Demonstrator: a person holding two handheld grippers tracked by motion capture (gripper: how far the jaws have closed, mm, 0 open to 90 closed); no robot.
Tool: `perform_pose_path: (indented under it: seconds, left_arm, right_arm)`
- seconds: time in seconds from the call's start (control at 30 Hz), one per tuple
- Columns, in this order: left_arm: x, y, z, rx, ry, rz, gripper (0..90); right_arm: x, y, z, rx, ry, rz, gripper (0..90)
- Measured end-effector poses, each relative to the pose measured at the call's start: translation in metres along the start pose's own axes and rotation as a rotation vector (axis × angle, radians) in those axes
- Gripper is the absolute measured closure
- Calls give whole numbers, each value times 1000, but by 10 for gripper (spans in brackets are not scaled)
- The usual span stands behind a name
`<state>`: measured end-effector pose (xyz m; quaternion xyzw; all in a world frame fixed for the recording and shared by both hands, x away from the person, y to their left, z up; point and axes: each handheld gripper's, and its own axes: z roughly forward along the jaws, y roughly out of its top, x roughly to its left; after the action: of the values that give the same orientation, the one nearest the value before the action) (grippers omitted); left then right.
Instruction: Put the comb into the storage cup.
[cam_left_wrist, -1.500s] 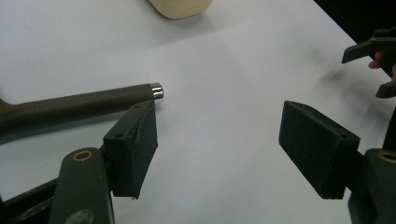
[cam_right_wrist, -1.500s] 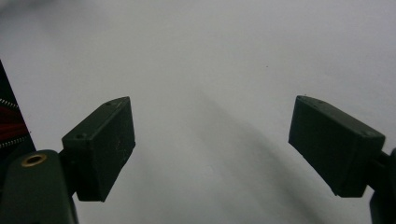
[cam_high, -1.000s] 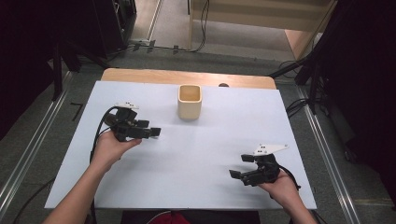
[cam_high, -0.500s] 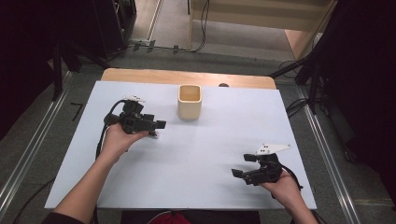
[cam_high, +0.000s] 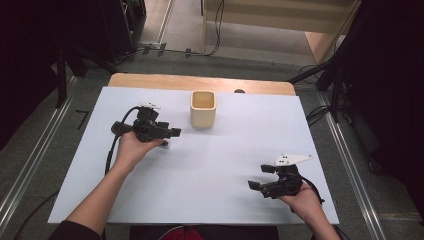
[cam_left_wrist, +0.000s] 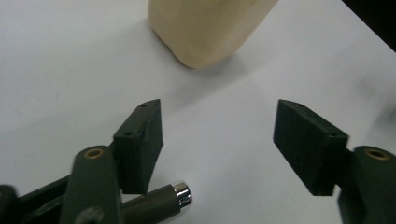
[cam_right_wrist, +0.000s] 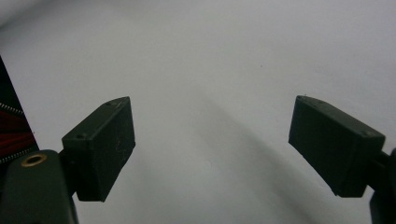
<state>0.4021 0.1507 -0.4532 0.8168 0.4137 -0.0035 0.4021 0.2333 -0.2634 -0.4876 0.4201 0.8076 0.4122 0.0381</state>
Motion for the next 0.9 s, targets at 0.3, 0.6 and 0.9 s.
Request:
perform_pose_path:
  seconds: [0.3, 0.6, 0.9]
  left_arm:
    - [7, -7, 7, 36, 45, -1, 403]
    - [12, -11, 10, 57, 83, 11, 701]
    - [23, -15, 16, 124, 69, 6, 900]
  right_arm:
    - [1, 0, 0, 3, -3, -5, 129]
    - [0, 0, -1, -1, -6, -1, 129]
    - [0, 0, -1, -2, -1, -3, 129]
